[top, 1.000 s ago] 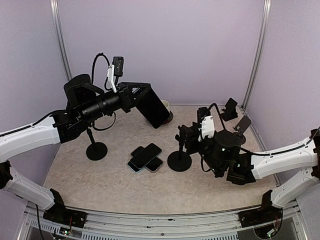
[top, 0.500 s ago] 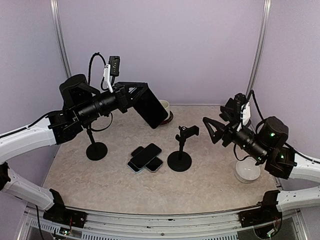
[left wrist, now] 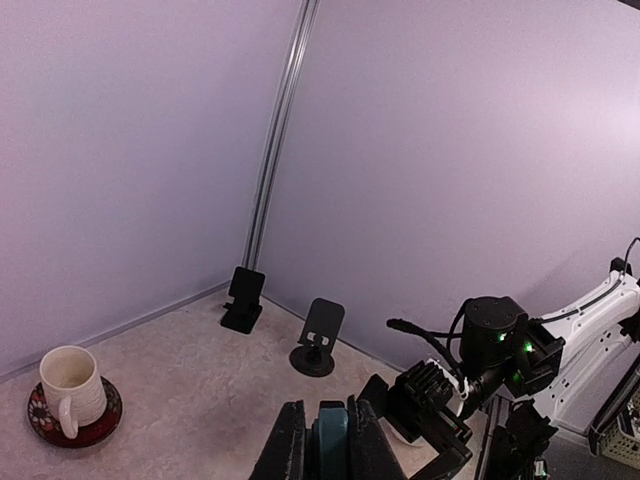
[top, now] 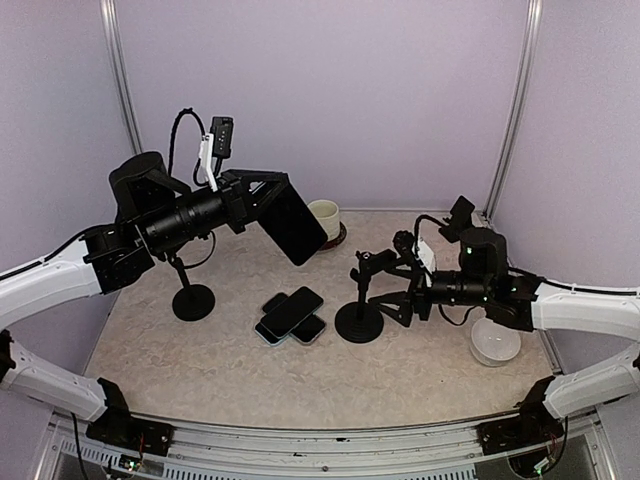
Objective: Place the phone on the phone stand
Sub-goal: Place the phone stand at the center of the board.
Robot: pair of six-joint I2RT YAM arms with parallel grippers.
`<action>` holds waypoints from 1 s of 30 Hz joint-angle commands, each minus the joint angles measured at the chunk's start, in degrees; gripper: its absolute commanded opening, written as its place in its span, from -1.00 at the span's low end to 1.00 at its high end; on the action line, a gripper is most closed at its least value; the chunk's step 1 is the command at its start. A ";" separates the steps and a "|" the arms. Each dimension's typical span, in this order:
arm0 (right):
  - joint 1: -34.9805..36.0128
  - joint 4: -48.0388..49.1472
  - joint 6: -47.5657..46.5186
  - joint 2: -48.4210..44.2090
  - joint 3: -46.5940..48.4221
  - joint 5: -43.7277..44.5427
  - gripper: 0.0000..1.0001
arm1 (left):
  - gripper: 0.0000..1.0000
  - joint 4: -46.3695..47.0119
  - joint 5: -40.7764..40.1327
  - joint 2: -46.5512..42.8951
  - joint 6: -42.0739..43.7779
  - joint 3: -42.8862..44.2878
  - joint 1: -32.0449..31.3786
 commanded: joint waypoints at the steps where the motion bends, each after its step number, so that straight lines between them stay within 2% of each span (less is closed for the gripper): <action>1: -1.41 0.46 -2.96 -0.65 4.60 -11.26 0.83 | -1.00 0.45 -0.27 -3.33 1.75 -0.07 -0.38; 9: -4.46 -10.15 -7.40 -4.90 8.18 -19.08 0.78 | -1.00 -1.96 -1.14 -4.13 2.10 -0.02 -0.36; 16: -13.65 -8.69 -7.41 -7.75 7.13 -29.25 0.79 | -1.00 -3.87 0.75 -3.93 2.34 0.07 -0.36; 23: -22.04 -6.40 -6.89 1.10 10.01 -42.65 0.76 | -1.00 -4.20 8.21 -3.47 2.04 -0.13 -0.33; 30: -22.95 -8.25 -8.13 12.25 16.90 -51.95 0.67 | -1.00 -4.99 11.54 -2.65 1.18 0.51 -0.36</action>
